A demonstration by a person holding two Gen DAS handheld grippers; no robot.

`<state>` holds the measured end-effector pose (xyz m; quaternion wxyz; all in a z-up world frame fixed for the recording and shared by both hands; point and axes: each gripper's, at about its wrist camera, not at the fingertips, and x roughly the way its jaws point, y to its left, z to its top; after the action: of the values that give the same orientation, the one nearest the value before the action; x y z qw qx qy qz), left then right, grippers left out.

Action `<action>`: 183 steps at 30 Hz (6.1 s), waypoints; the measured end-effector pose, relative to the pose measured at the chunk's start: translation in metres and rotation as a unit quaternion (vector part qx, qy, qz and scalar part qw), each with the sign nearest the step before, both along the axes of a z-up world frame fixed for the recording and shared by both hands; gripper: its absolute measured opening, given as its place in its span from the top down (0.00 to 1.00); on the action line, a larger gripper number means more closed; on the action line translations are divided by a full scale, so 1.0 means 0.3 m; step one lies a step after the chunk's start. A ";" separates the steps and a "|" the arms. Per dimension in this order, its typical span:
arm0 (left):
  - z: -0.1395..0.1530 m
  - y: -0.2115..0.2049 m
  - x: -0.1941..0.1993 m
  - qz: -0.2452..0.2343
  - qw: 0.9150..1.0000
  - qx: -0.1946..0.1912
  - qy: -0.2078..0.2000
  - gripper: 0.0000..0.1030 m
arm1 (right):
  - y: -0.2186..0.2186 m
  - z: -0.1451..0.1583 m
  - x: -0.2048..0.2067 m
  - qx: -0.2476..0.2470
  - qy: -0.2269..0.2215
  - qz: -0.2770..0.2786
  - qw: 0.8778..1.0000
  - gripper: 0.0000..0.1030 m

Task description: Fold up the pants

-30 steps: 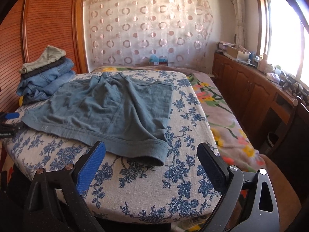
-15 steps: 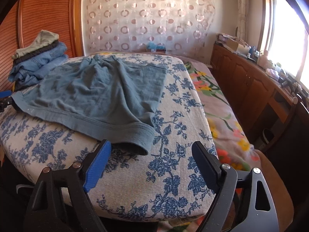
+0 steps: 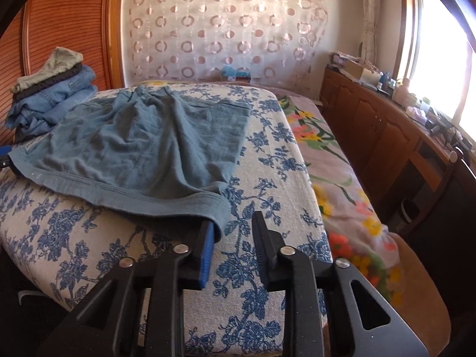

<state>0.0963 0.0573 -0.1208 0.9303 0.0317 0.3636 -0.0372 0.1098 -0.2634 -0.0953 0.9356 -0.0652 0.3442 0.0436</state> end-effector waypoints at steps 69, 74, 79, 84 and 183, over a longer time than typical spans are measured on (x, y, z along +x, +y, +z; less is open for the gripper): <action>0.108 0.081 -0.289 -0.031 0.998 -0.047 0.000 0.42 | -0.008 0.174 -0.235 0.045 0.015 0.062 0.997 0.86; 0.119 0.085 -0.297 -0.037 0.998 -0.044 -0.004 0.37 | -0.015 0.182 -0.231 0.048 0.007 0.056 0.997 0.84; 0.120 0.092 -0.285 -0.033 0.999 -0.043 -0.005 0.37 | 0.005 0.184 -0.204 0.057 -0.002 0.057 0.997 0.84; 0.121 0.087 -0.256 -0.028 0.999 -0.041 -0.011 0.37 | 0.038 0.194 -0.163 0.066 -0.009 0.063 0.996 0.78; 0.049 -0.177 0.557 -0.116 0.992 -0.033 0.027 0.36 | 0.361 0.014 0.673 0.007 0.097 0.195 0.976 0.63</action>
<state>0.2634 0.0042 -0.1061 0.9102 0.0423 0.3806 -0.1576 0.3117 -0.1550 -0.0910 0.8717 -0.1198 0.4134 0.2342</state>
